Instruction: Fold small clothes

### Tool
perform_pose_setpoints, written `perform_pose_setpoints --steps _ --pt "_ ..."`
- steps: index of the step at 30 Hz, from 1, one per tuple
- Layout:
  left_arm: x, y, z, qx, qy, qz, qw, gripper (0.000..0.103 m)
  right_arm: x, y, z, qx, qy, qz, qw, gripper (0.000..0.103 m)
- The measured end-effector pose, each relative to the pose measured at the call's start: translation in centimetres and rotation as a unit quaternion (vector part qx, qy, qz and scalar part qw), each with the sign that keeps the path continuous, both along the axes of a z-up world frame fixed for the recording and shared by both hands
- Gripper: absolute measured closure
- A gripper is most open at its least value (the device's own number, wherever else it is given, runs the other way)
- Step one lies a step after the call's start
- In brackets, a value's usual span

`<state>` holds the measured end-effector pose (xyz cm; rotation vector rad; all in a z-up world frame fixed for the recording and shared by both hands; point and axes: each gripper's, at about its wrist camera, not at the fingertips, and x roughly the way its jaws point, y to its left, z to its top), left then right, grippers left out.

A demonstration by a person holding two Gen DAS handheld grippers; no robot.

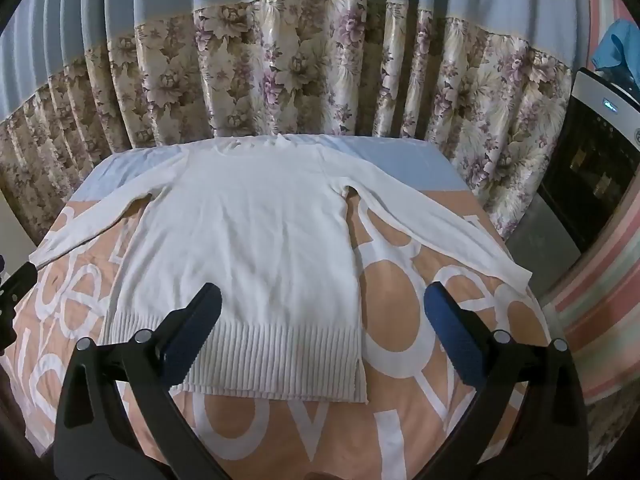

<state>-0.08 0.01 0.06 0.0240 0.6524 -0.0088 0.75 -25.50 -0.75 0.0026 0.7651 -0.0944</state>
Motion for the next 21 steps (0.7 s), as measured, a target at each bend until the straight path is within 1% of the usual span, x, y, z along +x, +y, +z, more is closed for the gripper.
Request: perform_pose_setpoints --steps 1,5,13,17,21 --pt "0.0 0.0 0.0 0.006 0.002 0.002 1.0000 0.002 0.0 0.0 0.0 0.000 0.001 0.000 1.000 0.003" --pt "-0.1 0.3 0.0 -0.004 0.006 0.007 1.0000 0.002 0.1 0.2 0.0 -0.001 0.003 0.003 1.000 0.003" --pt "-0.2 1.3 -1.2 -0.022 0.016 0.014 0.9995 0.002 -0.2 0.5 -0.1 -0.001 0.000 0.004 1.000 0.003" --pt "0.2 0.8 -0.9 -0.019 0.021 0.015 0.9995 0.002 -0.1 0.4 0.1 -0.001 -0.001 0.004 1.000 0.003" --pt "0.1 0.8 -1.1 -0.019 0.021 0.015 0.9995 0.002 0.0 0.4 0.1 -0.002 -0.002 0.004 1.000 0.003"
